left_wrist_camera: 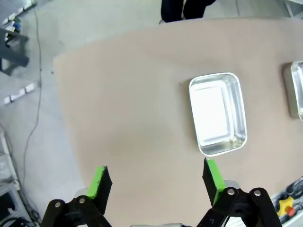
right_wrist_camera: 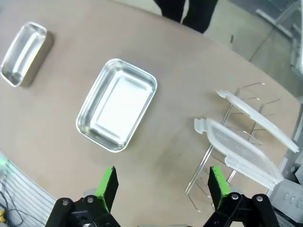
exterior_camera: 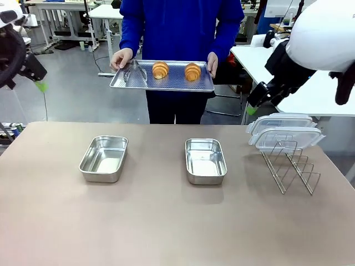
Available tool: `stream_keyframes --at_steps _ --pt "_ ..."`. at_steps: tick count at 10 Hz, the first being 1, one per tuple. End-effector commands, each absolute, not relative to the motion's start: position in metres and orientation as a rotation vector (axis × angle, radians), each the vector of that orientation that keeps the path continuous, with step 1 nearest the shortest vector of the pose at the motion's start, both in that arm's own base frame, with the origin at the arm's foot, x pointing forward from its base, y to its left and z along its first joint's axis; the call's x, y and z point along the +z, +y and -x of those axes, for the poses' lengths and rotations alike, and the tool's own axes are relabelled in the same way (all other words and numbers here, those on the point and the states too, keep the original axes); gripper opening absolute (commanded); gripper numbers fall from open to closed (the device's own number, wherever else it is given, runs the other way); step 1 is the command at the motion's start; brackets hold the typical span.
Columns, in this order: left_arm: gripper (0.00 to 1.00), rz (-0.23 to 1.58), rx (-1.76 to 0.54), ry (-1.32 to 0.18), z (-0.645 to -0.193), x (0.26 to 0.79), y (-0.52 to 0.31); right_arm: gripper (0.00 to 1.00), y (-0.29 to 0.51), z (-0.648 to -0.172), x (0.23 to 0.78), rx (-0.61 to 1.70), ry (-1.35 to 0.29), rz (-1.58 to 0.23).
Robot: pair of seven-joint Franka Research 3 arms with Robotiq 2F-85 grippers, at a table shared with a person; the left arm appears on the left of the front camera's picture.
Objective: Place the bread in airtight containers.
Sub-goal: Lift both Airtight Container.
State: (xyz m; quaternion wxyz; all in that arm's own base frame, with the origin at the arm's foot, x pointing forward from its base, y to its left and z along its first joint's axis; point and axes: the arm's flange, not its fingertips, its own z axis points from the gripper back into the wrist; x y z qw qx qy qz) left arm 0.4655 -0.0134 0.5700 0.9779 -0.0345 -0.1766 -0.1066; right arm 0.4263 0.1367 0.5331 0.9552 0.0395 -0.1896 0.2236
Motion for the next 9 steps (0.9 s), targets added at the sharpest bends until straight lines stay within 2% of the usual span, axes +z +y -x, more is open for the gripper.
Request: stream_keyframes --at_steps 1,5,9 --pt "1.0 0.052 -0.217 -0.416 -0.457 0.582 -0.007 1.0 0.133 -0.418 0.548 0.485 -0.42 -0.089" --pt "1.0 0.071 -0.215 -0.399 -0.459 0.585 -0.009 1.0 0.135 -0.42 0.548 0.473 -0.415 -0.102" --pt "1.0 0.106 -0.151 -0.389 -0.486 0.545 -0.042 1.0 0.191 -0.458 0.51 0.26 -0.266 -0.072"
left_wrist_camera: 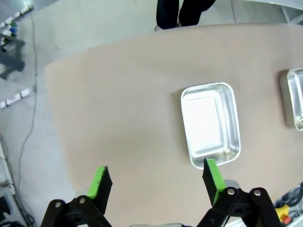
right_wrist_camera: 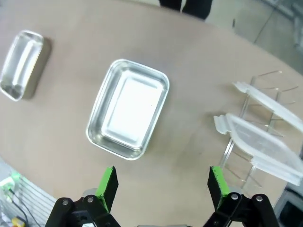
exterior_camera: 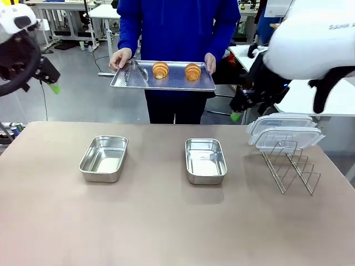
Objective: Place the bread in airtight containers.
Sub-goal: Lift both Airtight Container.
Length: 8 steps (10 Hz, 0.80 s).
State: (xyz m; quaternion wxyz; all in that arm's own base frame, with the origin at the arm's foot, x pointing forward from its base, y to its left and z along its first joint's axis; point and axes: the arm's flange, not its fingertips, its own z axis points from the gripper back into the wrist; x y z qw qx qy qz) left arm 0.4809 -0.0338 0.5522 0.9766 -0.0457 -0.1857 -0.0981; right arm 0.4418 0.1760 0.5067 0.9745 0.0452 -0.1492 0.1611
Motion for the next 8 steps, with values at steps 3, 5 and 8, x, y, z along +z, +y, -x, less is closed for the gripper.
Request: stream_keyframes --at_steps 3,5,8 --pt "1.0 0.134 -0.131 -0.332 -0.496 0.5 -0.071 1.0 0.212 -0.466 0.473 0.15 -0.232 -0.072" --pt "1.0 0.155 -0.118 -0.299 -0.504 0.471 -0.082 1.0 0.216 -0.473 0.452 0.123 -0.204 -0.072" --pt "1.0 0.127 -0.097 -0.251 -0.514 0.428 -0.096 1.0 0.222 -0.481 0.425 0.085 -0.178 -0.043"
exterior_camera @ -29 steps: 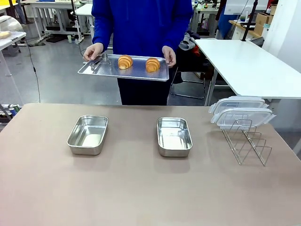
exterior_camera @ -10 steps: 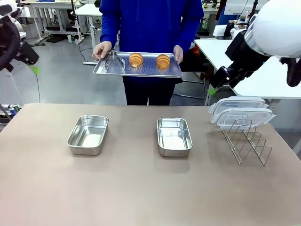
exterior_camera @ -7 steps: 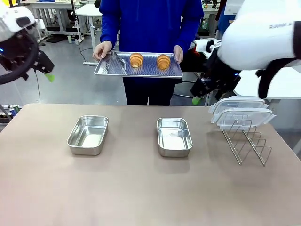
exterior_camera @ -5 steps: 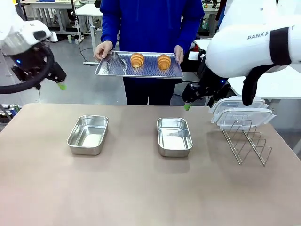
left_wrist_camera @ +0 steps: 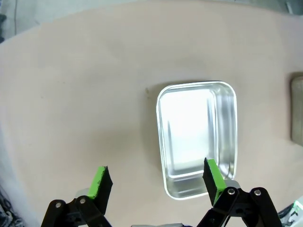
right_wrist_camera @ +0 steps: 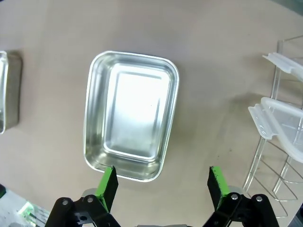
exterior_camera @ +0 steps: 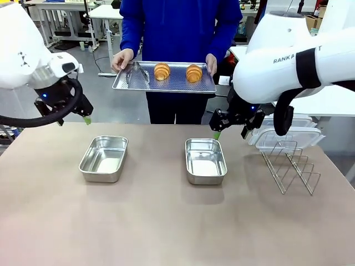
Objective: Place the bread in airtight containers.
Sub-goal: Lift both Airtight Container.
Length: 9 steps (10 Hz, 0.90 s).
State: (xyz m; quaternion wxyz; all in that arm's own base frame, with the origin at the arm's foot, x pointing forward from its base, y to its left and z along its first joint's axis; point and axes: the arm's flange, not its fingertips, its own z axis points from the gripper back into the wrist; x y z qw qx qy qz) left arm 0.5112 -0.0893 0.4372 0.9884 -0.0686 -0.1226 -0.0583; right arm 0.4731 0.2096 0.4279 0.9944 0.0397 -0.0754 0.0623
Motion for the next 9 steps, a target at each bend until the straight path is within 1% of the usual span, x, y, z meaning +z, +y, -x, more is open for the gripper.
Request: stream_keyframes --at_steps 1,5,9 --pt "1.0 0.116 -0.104 -0.247 -0.516 0.413 -0.1 1.0 0.223 -0.482 0.415 0.075 -0.174 -0.04" --pt "1.0 0.076 -0.114 -0.248 -0.523 0.361 -0.113 1.0 0.224 -0.485 0.366 0.057 -0.145 -0.04" --pt "1.0 0.077 -0.111 -0.216 -0.524 0.332 -0.115 1.0 0.223 -0.484 0.334 0.034 -0.138 -0.051"
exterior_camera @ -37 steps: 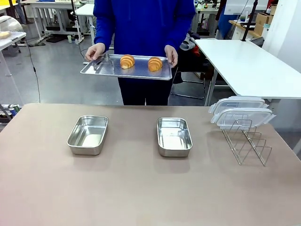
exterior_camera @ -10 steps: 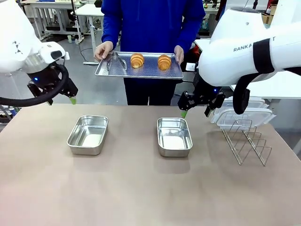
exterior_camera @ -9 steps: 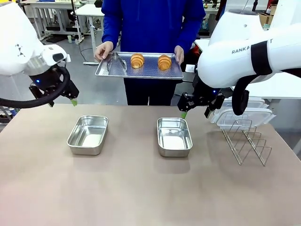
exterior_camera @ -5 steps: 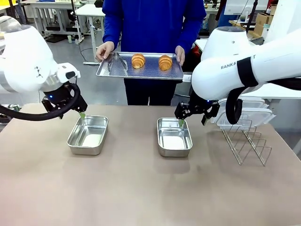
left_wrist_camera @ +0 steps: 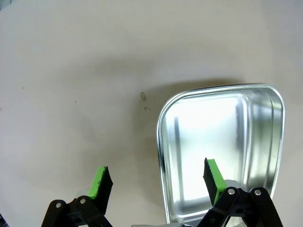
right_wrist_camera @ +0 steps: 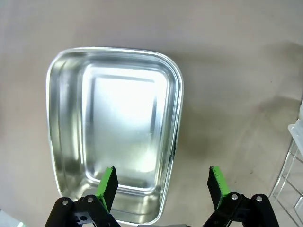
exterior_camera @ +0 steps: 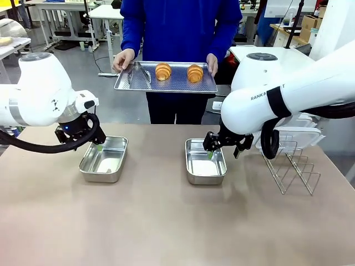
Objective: Place the bread in airtight containers.
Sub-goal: Lift both Airtight Container.
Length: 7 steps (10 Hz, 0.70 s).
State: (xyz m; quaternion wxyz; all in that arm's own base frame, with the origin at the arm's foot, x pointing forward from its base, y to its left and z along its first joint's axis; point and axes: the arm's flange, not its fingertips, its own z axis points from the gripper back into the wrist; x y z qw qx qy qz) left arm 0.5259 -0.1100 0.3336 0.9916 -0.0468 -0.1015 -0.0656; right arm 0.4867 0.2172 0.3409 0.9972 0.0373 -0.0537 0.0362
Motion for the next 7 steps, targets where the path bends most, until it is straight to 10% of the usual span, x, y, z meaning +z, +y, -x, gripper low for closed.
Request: stream_keyframes --at_steps 1,4,5,6,7 --pt "1.0 0.078 -0.112 -0.207 -0.523 0.33 -0.1149 1.0 0.2224 -0.4843 0.3308 0.026 -0.137 -0.05" --pt "1.0 0.063 -0.105 -0.19 -0.5189 0.3241 -0.1147 1.0 0.219 -0.4849 0.3235 -0.005 -0.148 -0.015" --pt "1.0 0.05 -0.083 -0.182 -0.519 0.3231 -0.1135 0.41 0.2167 -0.4862 0.3222 -0.017 -0.15 -0.01" --pt "0.44 0.046 -0.103 -0.178 -0.5166 0.322 -0.1145 0.41 0.2151 -0.486 0.3215 -0.036 -0.145 -0.021" --pt "0.44 0.041 -0.112 -0.172 -0.5157 0.3211 -0.1152 0.0 0.2142 -0.4866 0.3214 -0.041 -0.144 -0.02"
